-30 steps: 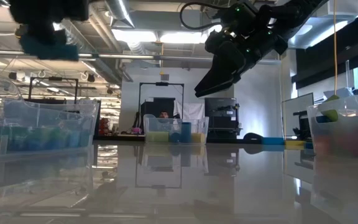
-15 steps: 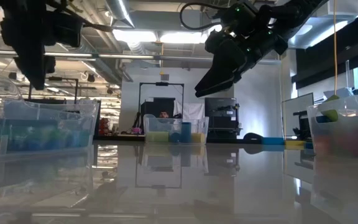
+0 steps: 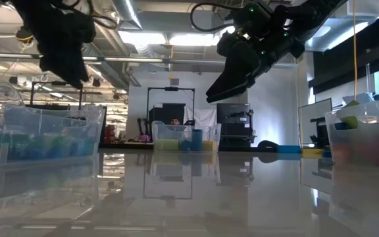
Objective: Sort blocks by size
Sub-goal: Put the blue rectangular block into the bottom left transparent bin
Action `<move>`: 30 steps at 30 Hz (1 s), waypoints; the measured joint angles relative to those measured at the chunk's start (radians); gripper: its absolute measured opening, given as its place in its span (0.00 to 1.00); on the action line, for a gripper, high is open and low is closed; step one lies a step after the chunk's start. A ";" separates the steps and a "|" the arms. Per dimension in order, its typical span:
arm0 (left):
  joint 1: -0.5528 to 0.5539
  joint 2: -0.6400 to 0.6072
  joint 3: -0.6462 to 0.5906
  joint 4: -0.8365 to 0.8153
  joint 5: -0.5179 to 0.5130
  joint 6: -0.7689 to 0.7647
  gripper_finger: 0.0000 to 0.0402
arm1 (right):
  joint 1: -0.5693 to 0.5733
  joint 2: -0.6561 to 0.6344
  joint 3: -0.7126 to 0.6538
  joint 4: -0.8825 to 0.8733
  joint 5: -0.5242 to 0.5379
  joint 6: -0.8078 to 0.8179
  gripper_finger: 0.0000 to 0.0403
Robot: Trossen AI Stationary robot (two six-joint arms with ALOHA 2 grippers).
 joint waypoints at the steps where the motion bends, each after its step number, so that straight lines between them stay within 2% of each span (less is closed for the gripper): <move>1: 0.022 -0.002 0.000 0.000 -0.064 -0.001 0.49 | 0.000 0.000 0.000 0.000 0.000 0.000 0.56; 3: 0.068 -0.002 0.000 0.000 -0.175 0.001 0.49 | 0.000 0.000 0.000 0.000 0.000 0.000 0.56; 5: 0.120 0.006 0.000 0.002 -0.233 0.009 0.49 | 0.000 0.000 0.000 0.000 0.000 0.000 0.56; 15: 0.430 0.135 0.000 0.001 -0.267 0.135 0.48 | 0.000 0.000 0.000 0.001 0.000 0.000 0.56; 21: 0.589 0.280 0.000 0.005 -0.266 0.217 0.31 | 0.000 0.000 0.000 0.001 0.000 0.000 0.56; 30: 0.686 0.438 0.001 0.070 -0.287 0.275 0.02 | 0.001 0.000 0.000 0.009 0.002 0.000 0.56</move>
